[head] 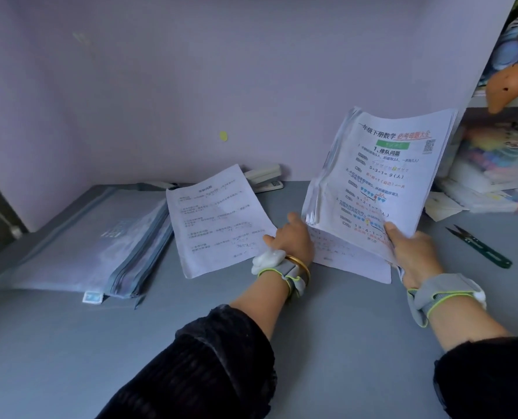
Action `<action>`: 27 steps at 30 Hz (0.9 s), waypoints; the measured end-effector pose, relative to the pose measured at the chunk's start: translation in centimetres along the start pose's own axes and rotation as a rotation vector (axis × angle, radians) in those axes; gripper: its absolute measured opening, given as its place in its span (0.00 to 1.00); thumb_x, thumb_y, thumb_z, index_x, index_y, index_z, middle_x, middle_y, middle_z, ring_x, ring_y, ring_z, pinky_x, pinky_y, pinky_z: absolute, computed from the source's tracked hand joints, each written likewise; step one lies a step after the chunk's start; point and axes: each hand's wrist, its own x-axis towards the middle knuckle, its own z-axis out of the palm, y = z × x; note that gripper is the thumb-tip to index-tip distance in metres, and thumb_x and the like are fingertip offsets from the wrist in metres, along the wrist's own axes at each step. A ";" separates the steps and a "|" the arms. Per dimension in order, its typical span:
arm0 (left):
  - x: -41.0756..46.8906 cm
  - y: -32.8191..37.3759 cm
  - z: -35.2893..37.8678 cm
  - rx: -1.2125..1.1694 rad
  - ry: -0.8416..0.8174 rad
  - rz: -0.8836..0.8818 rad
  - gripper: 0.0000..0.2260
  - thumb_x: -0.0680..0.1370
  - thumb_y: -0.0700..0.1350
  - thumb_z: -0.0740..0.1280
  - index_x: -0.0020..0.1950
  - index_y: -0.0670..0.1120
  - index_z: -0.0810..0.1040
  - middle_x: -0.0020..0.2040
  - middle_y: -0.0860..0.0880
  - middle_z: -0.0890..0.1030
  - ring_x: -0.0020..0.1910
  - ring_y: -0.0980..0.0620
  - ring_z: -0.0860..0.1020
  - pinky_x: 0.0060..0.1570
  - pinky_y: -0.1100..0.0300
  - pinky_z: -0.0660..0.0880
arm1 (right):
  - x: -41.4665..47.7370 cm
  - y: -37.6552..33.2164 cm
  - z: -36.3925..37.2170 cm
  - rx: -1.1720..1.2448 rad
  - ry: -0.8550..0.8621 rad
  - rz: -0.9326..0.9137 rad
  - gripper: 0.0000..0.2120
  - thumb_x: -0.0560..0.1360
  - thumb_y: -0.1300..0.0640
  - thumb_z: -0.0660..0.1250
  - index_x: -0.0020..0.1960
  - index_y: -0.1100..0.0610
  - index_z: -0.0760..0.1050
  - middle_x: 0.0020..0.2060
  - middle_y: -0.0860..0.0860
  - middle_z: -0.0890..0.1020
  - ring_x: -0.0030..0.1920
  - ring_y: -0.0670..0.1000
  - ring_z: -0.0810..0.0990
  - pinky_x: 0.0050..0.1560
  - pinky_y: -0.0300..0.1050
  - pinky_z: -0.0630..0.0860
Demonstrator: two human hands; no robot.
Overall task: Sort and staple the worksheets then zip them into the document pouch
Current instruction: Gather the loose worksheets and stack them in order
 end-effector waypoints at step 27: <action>-1.1 -5.1 -4.4 -0.540 -0.066 0.050 0.07 0.74 0.44 0.70 0.46 0.44 0.73 0.42 0.45 0.77 0.41 0.45 0.75 0.41 0.54 0.74 | -2.2 -0.3 0.8 0.139 -0.045 0.075 0.11 0.78 0.52 0.66 0.55 0.59 0.75 0.40 0.54 0.80 0.34 0.50 0.77 0.23 0.36 0.73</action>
